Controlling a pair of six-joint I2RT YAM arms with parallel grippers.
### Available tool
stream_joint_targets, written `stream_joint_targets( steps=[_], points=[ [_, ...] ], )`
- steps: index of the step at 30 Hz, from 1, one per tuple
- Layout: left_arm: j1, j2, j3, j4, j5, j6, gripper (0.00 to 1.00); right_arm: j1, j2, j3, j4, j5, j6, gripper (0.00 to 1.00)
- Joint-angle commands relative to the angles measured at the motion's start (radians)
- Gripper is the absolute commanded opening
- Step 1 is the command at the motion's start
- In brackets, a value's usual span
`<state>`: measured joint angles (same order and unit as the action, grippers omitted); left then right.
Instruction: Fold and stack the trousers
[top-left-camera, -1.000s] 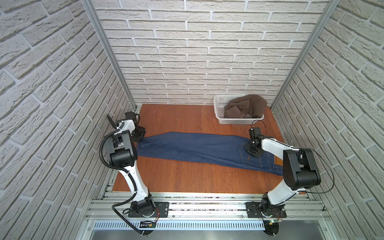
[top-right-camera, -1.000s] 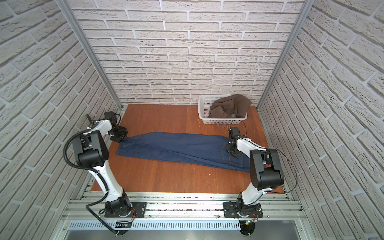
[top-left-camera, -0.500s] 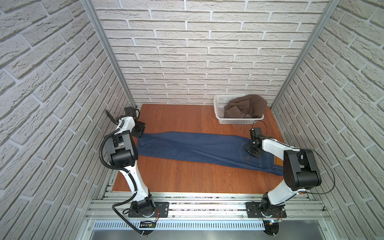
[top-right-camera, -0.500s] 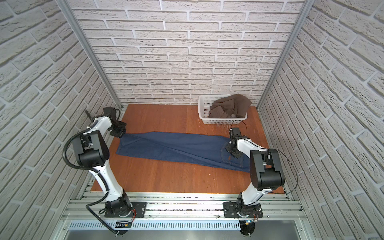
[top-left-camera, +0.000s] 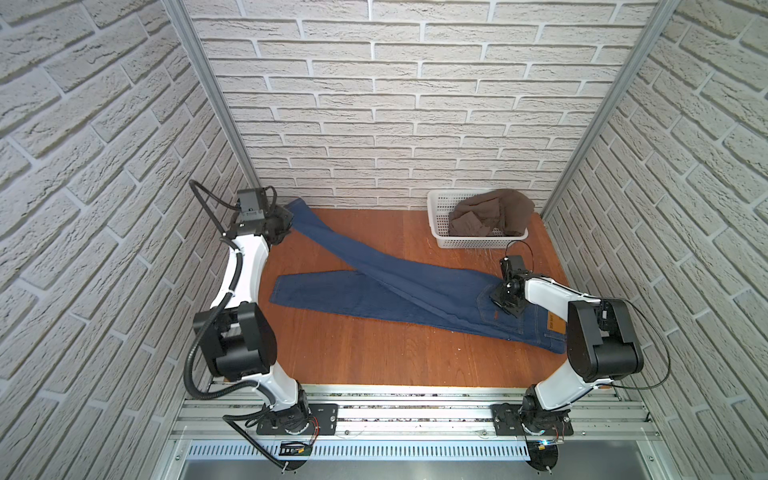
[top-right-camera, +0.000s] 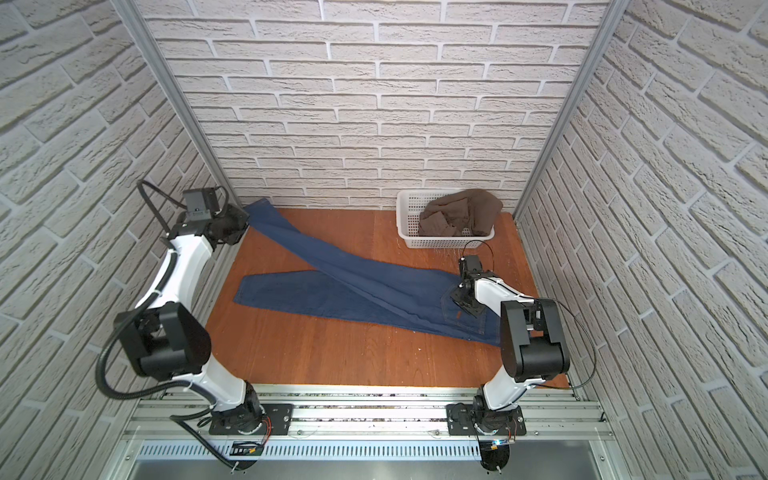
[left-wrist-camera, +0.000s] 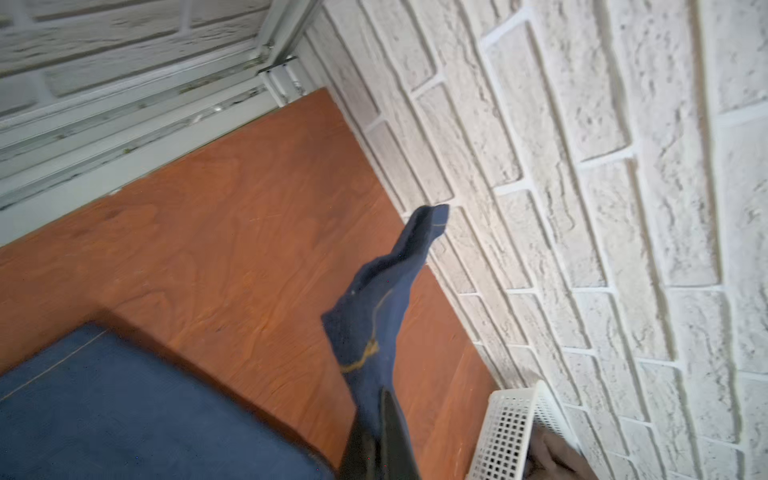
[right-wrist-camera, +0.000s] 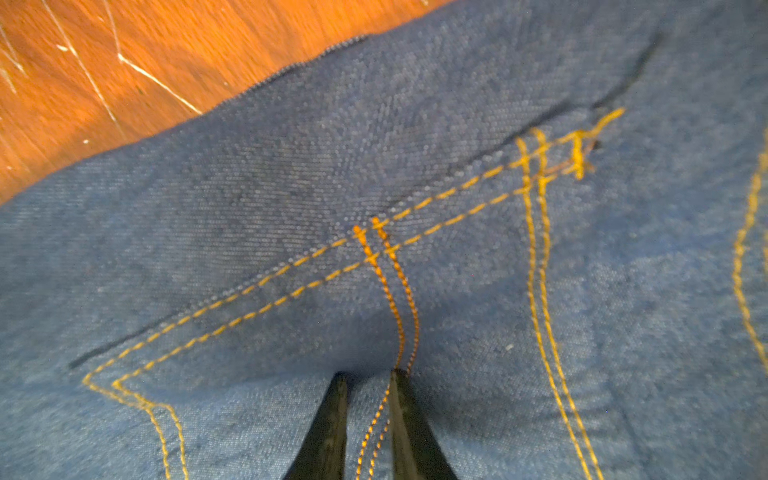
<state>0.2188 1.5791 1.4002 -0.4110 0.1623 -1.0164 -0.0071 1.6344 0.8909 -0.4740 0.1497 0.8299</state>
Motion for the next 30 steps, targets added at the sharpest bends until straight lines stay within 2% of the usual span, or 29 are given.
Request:
stream_joint_targets(
  steps=[1,5,9,15,19,22,30],
  points=[
    [0.063,-0.042,-0.212,0.127,-0.019,-0.004,0.00,-0.012,-0.027,-0.028,-0.065,0.024,-0.012,0.21],
    [0.136,-0.066,-0.398,0.232,0.012,-0.033,0.00,-0.012,-0.041,-0.031,-0.077,0.032,-0.019,0.22],
    [0.183,-0.077,-0.484,0.297,0.023,-0.036,0.00,-0.013,-0.047,-0.032,-0.092,0.041,-0.025,0.22],
    [0.194,-0.055,-0.434,0.296,0.066,-0.004,0.00,-0.010,-0.041,-0.031,-0.109,0.027,-0.029,0.22],
    [0.192,-0.041,-0.402,0.288,0.080,0.004,0.00,0.006,-0.072,-0.014,-0.162,-0.098,-0.039,0.26],
    [0.194,-0.035,-0.401,0.291,0.084,0.005,0.00,0.045,-0.140,-0.017,-0.226,-0.161,0.000,0.30],
    [0.194,-0.018,-0.420,0.336,0.105,-0.017,0.00,0.113,-0.316,-0.062,-0.333,-0.176,0.149,0.37]
  ],
)
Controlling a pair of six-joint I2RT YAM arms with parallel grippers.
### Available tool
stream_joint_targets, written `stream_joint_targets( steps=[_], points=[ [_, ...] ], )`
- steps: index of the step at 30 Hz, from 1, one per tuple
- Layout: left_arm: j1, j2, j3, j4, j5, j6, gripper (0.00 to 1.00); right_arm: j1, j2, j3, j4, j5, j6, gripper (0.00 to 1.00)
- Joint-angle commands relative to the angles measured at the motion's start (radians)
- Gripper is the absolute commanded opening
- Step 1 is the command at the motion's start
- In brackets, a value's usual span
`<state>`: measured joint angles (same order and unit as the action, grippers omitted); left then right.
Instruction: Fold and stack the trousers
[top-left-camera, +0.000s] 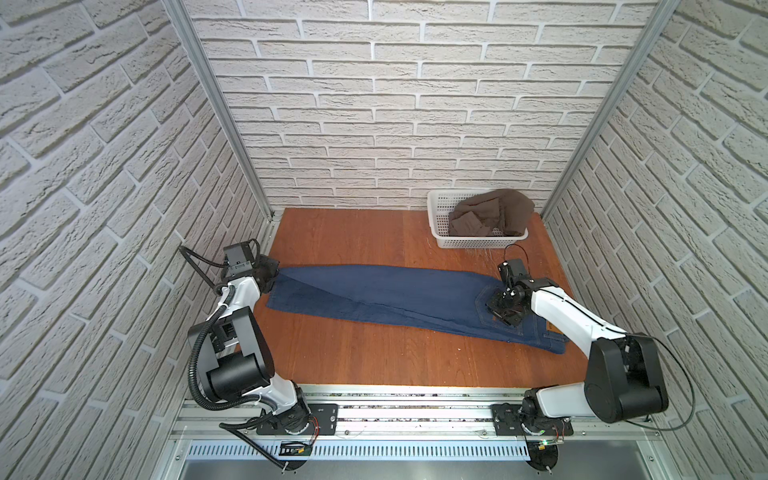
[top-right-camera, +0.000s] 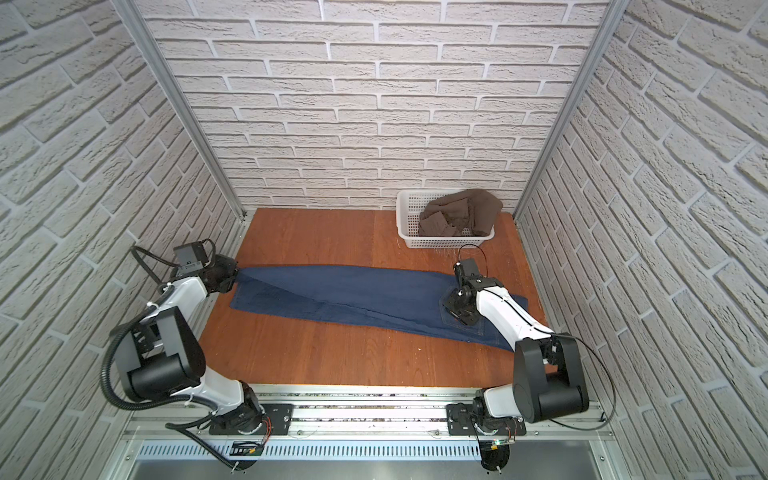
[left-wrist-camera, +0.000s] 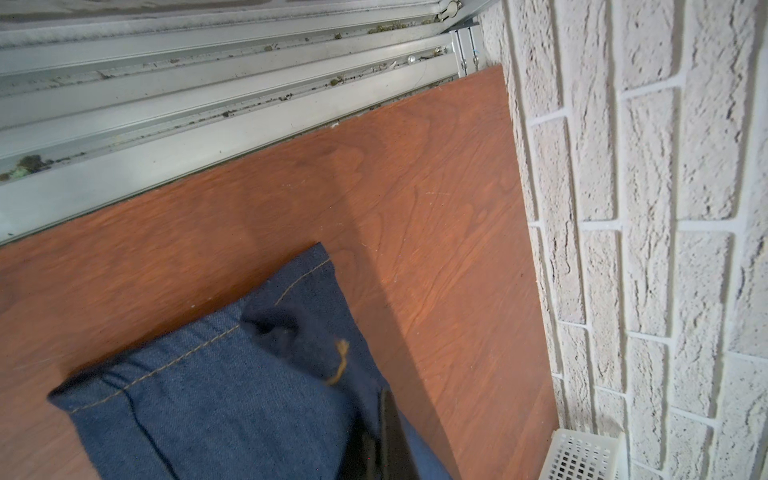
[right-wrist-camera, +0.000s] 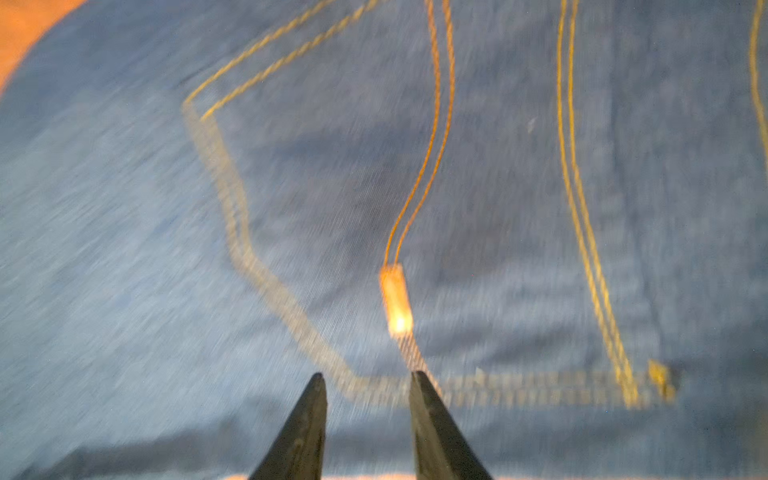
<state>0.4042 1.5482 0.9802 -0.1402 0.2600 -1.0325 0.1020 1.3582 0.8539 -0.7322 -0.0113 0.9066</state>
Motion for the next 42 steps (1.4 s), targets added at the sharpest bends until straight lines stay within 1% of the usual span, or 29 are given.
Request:
stream_joint_targets(
  steps=[1,7,10,12,13,14,20,24,30,36,38,40,42],
  points=[
    [0.008,0.013,0.002,0.065,0.010,0.000,0.00,0.005,-0.053,-0.031,-0.086,-0.021,0.087,0.38],
    [0.007,0.013,0.001,0.074,0.013,-0.003,0.00,0.013,-0.098,-0.096,-0.112,-0.062,0.171,0.40],
    [0.008,0.012,-0.002,0.081,0.014,-0.005,0.00,0.014,-0.130,-0.131,-0.110,-0.056,0.216,0.47],
    [0.007,0.013,-0.002,0.081,0.015,-0.005,0.00,0.014,-0.155,-0.142,-0.103,-0.047,0.245,0.49],
    [0.007,0.013,-0.002,0.082,0.014,-0.003,0.00,0.014,-0.167,-0.147,-0.098,-0.039,0.260,0.54],
    [0.008,0.013,-0.002,0.084,0.015,-0.003,0.00,0.013,-0.174,-0.150,-0.096,-0.031,0.274,0.55],
    [0.008,0.015,-0.004,0.093,0.017,-0.008,0.00,0.014,-0.144,-0.174,-0.040,-0.034,0.345,0.56],
    [0.008,0.018,-0.006,0.097,0.016,-0.009,0.00,0.013,-0.110,-0.195,-0.001,-0.025,0.385,0.54],
    [0.012,0.022,-0.002,0.098,0.015,-0.008,0.00,0.014,-0.127,-0.191,0.019,0.042,0.429,0.47],
    [0.013,0.026,0.002,0.102,0.015,-0.008,0.00,0.004,-0.125,-0.191,0.037,0.083,0.463,0.44],
    [0.013,0.029,0.003,0.104,0.018,-0.009,0.00,0.001,-0.116,-0.193,0.046,0.086,0.471,0.36],
    [0.014,0.034,0.006,0.105,0.020,-0.009,0.00,-0.005,-0.113,-0.192,0.055,0.080,0.475,0.19],
    [0.014,0.041,0.012,0.107,0.026,-0.009,0.00,-0.013,-0.120,-0.178,0.051,0.073,0.468,0.06]
  ],
)
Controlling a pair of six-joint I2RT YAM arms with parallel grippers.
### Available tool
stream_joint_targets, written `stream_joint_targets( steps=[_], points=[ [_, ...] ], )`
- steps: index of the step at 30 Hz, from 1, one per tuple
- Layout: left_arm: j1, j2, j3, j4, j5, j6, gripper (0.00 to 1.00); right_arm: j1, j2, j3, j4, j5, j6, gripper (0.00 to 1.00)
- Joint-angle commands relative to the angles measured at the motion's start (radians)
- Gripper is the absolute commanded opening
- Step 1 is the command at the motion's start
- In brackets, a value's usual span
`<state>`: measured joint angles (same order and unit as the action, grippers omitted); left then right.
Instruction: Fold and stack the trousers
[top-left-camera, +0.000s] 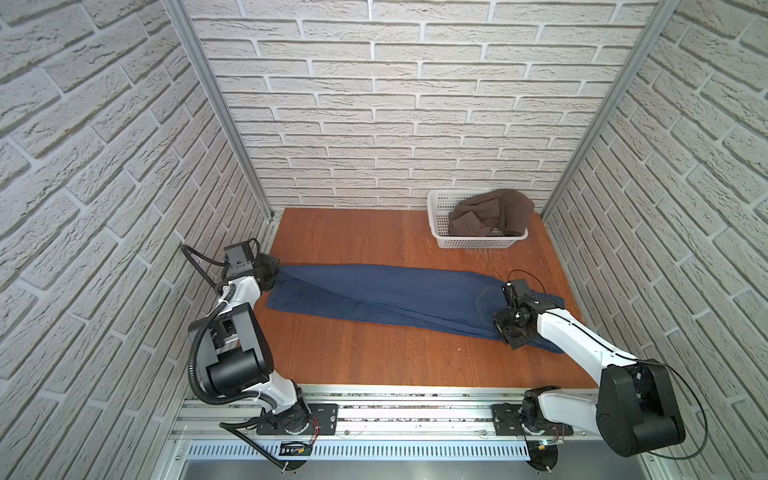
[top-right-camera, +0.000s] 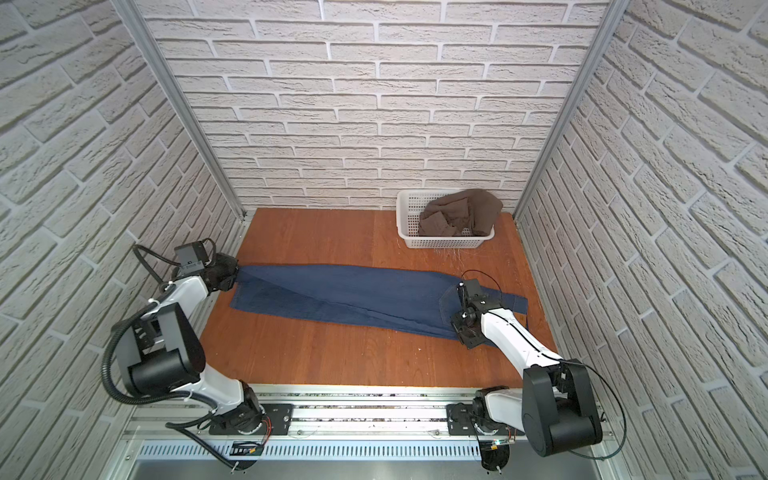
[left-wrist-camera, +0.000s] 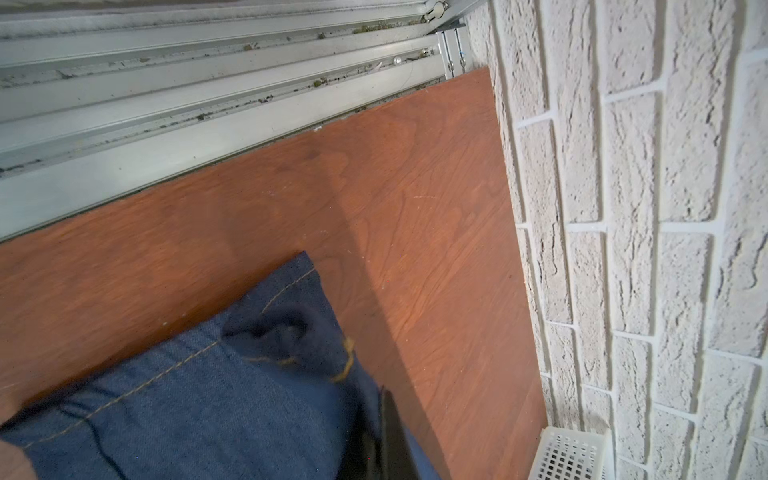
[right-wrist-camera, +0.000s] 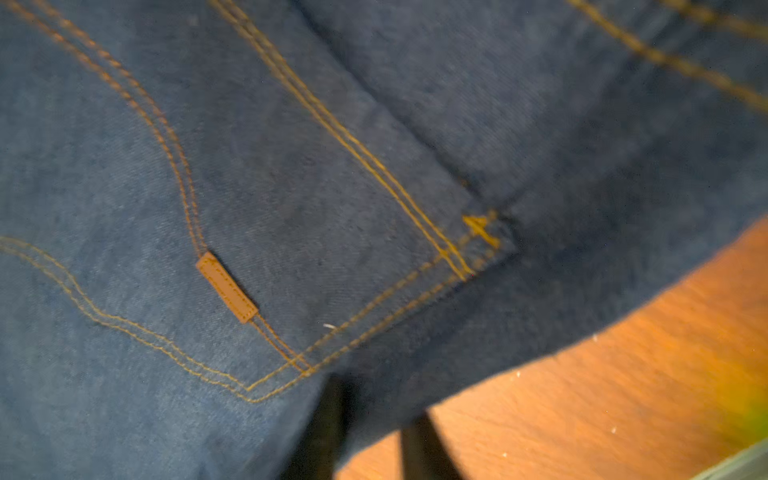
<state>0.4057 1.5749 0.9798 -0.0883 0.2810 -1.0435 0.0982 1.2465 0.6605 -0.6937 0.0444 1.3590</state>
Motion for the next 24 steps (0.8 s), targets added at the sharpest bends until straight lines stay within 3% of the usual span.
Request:
stream_joint_targets(
  steps=[1,7,14,17,24],
  points=[
    [0.014,0.022,0.020,0.059,0.010,-0.002,0.00,-0.012,-0.017,0.031,0.002,0.022,0.010,0.05],
    [0.013,0.080,0.166,0.068,0.071,-0.019,0.00,-0.067,-0.092,0.186,-0.068,0.060,-0.063,0.05],
    [-0.022,0.127,0.395,0.037,0.144,0.024,0.00,-0.119,-0.071,0.321,-0.100,0.060,-0.148,0.05],
    [-0.015,0.080,0.308,0.051,0.141,0.047,0.00,-0.123,-0.084,0.272,-0.098,0.055,-0.156,0.05],
    [0.075,0.008,-0.138,0.272,0.145,0.004,0.00,-0.126,-0.120,0.115,-0.090,0.059,-0.173,0.05]
  ],
)
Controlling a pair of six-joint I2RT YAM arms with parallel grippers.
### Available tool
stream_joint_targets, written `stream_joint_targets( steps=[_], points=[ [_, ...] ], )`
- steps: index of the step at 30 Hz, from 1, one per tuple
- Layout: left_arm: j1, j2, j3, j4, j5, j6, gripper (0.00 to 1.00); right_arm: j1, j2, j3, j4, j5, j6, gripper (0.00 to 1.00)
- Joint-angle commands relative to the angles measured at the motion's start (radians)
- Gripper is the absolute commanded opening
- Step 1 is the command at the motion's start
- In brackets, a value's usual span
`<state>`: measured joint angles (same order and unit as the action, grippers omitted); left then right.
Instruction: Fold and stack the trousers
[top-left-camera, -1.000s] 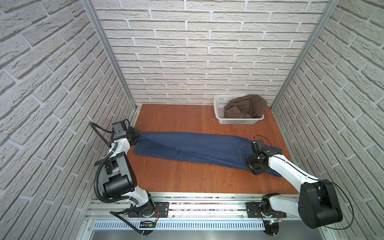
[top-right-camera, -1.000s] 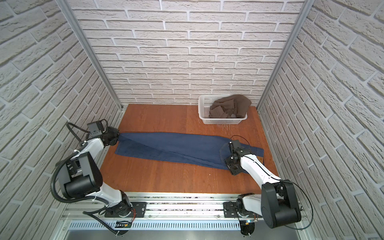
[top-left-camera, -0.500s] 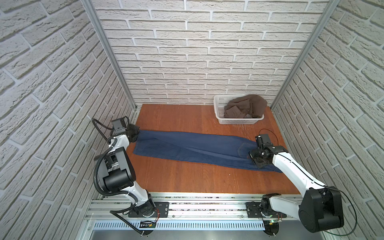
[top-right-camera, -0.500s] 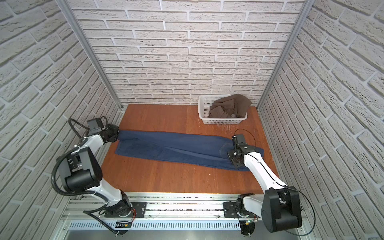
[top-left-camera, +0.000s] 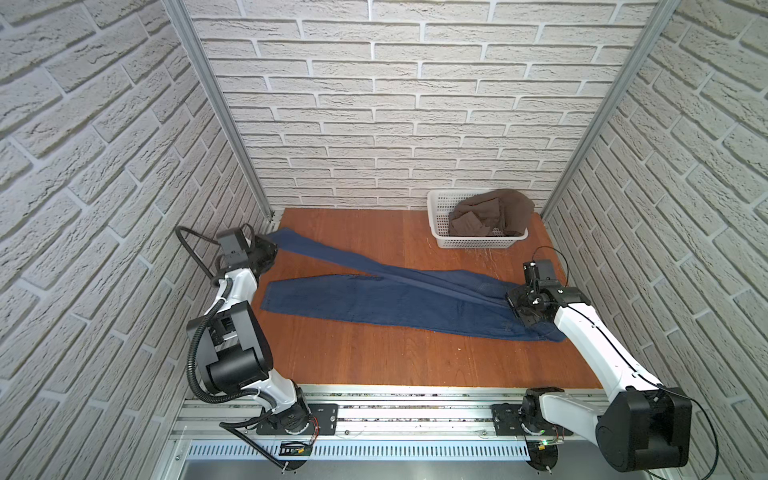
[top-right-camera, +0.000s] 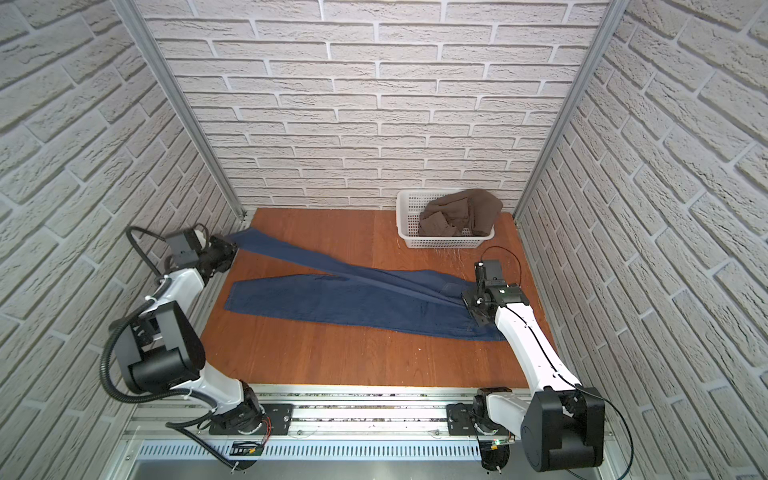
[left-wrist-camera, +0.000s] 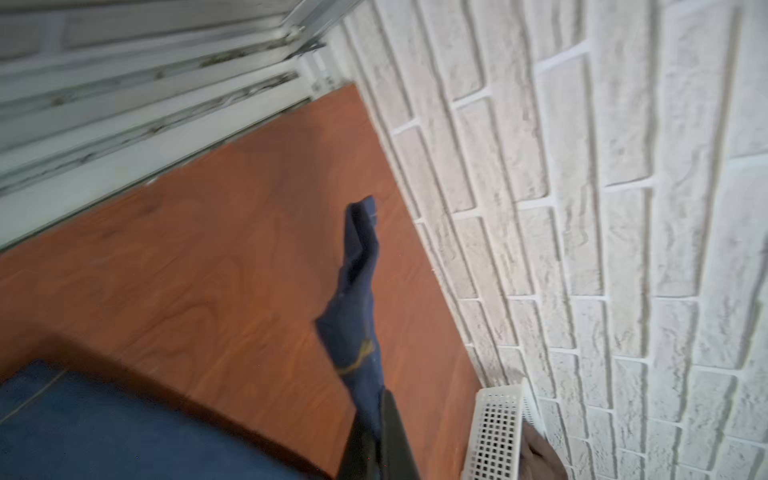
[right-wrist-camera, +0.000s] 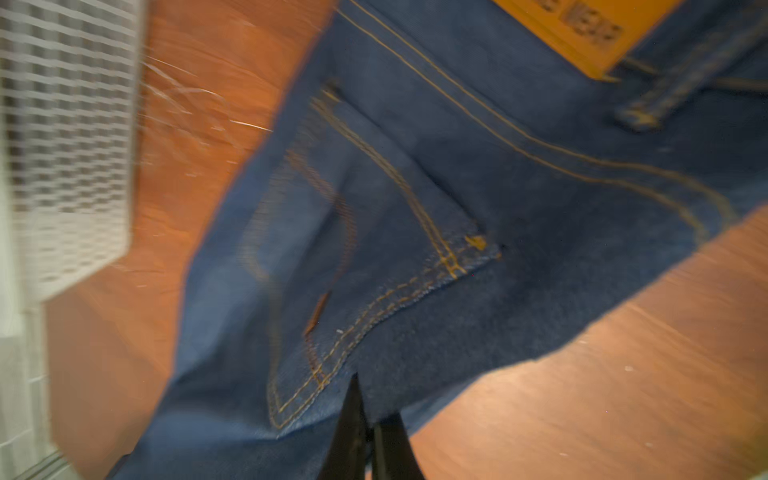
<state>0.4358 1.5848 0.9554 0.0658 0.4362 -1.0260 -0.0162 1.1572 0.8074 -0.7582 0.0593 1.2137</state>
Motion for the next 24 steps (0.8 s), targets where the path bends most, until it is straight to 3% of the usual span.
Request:
stream_joint_targets(
  steps=[1,6,14,19,24],
  points=[
    [0.063,0.000,-0.163,0.159,-0.004,-0.030,0.00,-0.015,-0.032,-0.047,-0.031,0.052,-0.034,0.05],
    [0.124,0.012,-0.269,0.225,0.003,-0.065,0.00,-0.036,-0.051,-0.088,-0.041,0.072,-0.058,0.05],
    [0.135,-0.005,-0.199,0.187,0.007,-0.075,0.00,-0.047,-0.044,-0.098,-0.034,0.065,-0.067,0.05],
    [0.133,-0.120,-0.171,0.177,0.034,-0.064,0.00,-0.046,-0.051,-0.089,-0.042,0.059,-0.077,0.05],
    [0.136,-0.200,-0.261,0.091,-0.039,0.020,0.00,-0.047,-0.041,-0.132,-0.020,0.052,-0.080,0.05]
  ],
)
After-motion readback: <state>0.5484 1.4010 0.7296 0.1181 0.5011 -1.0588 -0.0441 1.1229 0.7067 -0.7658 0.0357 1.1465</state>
